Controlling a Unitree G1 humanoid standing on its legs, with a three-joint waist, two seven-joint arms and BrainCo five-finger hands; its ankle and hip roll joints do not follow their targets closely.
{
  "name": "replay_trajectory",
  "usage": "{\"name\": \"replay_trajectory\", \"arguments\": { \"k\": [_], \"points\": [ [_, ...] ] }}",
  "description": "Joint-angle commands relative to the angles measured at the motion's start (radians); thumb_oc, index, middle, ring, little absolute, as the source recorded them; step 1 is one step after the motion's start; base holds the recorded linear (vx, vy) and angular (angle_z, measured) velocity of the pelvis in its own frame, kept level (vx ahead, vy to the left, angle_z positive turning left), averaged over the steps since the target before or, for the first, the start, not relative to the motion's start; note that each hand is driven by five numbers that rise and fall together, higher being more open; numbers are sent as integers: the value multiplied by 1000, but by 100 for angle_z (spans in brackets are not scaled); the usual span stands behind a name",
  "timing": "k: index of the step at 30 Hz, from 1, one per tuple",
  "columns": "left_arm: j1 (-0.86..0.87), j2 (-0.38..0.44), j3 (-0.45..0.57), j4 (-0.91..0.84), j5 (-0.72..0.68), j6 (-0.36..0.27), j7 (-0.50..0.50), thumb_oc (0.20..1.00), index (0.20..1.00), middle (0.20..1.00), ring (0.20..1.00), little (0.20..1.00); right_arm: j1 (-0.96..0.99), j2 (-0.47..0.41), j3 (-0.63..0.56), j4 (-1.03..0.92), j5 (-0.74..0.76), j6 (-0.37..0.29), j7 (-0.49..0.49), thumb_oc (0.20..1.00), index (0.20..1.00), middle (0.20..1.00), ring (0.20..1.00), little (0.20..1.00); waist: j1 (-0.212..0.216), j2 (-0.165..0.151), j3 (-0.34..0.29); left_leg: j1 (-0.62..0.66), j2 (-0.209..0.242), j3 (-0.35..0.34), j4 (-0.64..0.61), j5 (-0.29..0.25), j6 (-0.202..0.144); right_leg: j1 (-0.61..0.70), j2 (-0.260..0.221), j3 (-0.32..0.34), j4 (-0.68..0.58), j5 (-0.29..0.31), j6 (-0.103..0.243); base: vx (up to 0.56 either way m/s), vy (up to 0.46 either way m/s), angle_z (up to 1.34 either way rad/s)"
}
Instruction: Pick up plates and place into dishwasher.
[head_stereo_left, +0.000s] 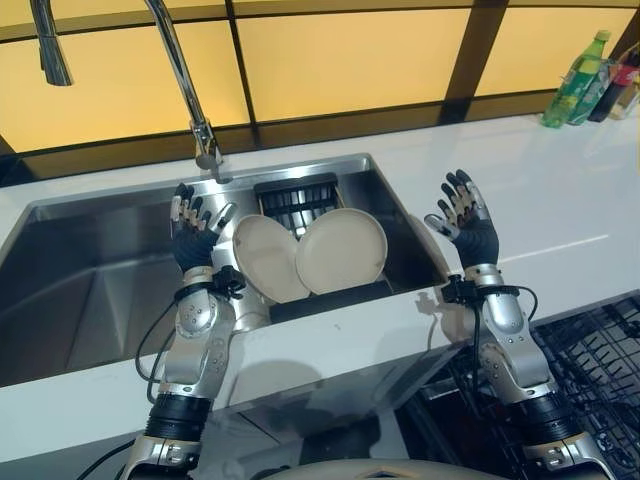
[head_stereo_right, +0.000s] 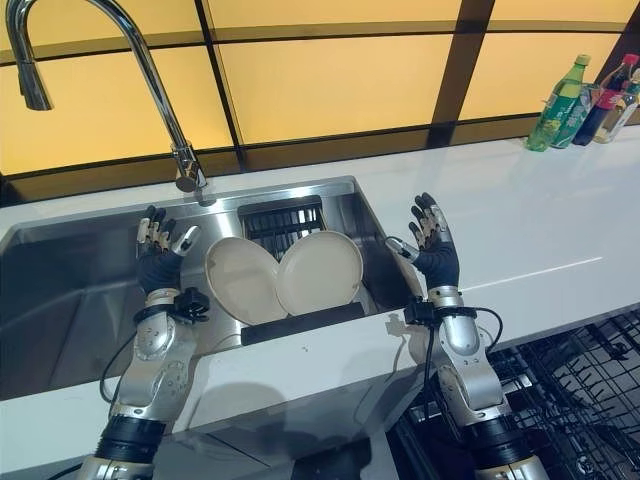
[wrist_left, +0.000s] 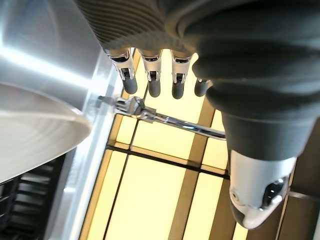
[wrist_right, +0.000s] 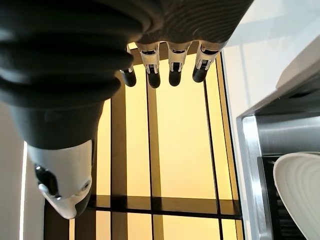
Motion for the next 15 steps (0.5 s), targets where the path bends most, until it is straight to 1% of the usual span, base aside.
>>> {"name": "replay_trajectory", "arguments": {
  "k": [1, 3, 7, 10, 15],
  "points": [
    [-8, 68, 19, -35, 37, -47, 3, 1000, 1000, 1000, 1000, 1000, -73, -3, 16, -31, -21, -43, 8, 1000, 1000, 1000, 1000, 1000, 16, -27, -57, -52, 50, 2, 20, -4, -23, -39, -106, 44, 32, -7, 96, 0, 0, 0],
    [-11, 76, 24, -36, 27, -48, -5, 1000, 1000, 1000, 1000, 1000, -73, -10, 14, -42, -14, -32, 8, 1000, 1000, 1000, 1000, 1000, 17, -28, -57, -51, 50, 3, 19, -4, -23, -34, -108, 38, 30, -10, 95, 11, -5, 4],
    [-18, 80, 18, -37, 40, -43, -13, 1000, 1000, 1000, 1000, 1000, -80, -12, 17, -38, -14, -36, 6, 1000, 1000, 1000, 1000, 1000, 21, -26, -57, -53, 51, -2, 18, -3, -25, -33, -108, 32, 29, -12, 96, 1, -8, 8],
    [-18, 88, 20, -38, 98, -44, -13, 1000, 1000, 1000, 1000, 1000, -76, -14, 8, -30, -10, -43, 20, 1000, 1000, 1000, 1000, 1000, 22, -23, -58, -53, 51, -6, 17, -3, -26, -31, -107, 29, 29, -14, 94, 0, -12, 8],
    [-28, 135, 43, -14, 182, -25, -28, 1000, 1000, 1000, 1000, 1000, -76, -17, 8, -27, -9, -40, 25, 1000, 1000, 1000, 1000, 1000, 21, -16, -61, -50, 49, -8, 13, -1, -28, -28, -106, 32, 25, -13, 93, 4, 0, 4]
  ]
}}
